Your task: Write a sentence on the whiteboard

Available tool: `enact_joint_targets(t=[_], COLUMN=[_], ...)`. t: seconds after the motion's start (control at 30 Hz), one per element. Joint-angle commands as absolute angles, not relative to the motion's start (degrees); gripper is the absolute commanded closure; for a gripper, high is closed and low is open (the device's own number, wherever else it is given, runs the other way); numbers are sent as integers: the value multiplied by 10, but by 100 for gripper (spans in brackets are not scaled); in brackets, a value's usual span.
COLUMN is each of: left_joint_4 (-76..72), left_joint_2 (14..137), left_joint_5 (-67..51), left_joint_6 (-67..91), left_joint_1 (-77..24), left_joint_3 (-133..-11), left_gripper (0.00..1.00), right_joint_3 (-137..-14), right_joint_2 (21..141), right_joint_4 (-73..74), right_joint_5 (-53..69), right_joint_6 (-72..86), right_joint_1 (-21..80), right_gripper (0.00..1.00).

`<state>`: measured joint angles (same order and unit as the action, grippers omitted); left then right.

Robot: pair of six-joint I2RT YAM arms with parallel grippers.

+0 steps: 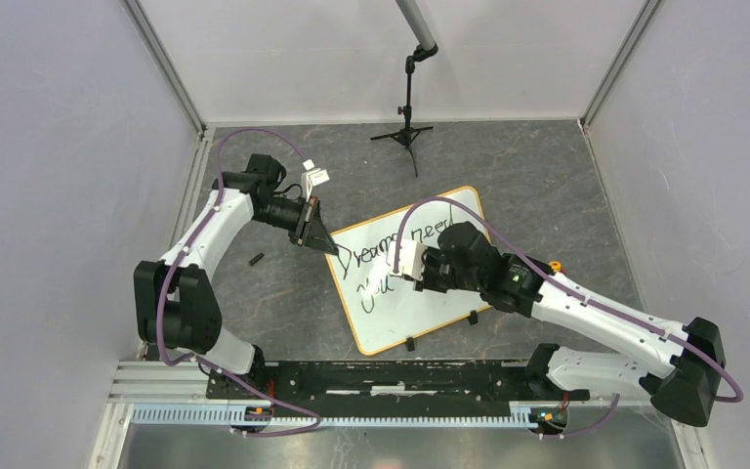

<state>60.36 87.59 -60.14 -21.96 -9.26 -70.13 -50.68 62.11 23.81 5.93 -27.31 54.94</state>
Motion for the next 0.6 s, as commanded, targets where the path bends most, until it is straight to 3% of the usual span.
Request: enact_joint_targets(t=[0.0,0.3,0.57], left_joint_4=[584,585,584], left_joint_2=[881,882,880], left_joint_5=[-566,-565,-563], left_joint_6=[-222,-221,-222], left_joint_1=[-102,-102,-102], left_joint_3=[-712,-712,-710], left_gripper=[98,98,98], right_joint_3=[-498,-505,-500], right_joint_2=[620,626,633], right_joint_4=[222,228,223], right_joint_5=[57,89,47], right_joint_6=[-280,-282,-269], right_joint_1=[545,545,540], right_gripper=[100,100,100])
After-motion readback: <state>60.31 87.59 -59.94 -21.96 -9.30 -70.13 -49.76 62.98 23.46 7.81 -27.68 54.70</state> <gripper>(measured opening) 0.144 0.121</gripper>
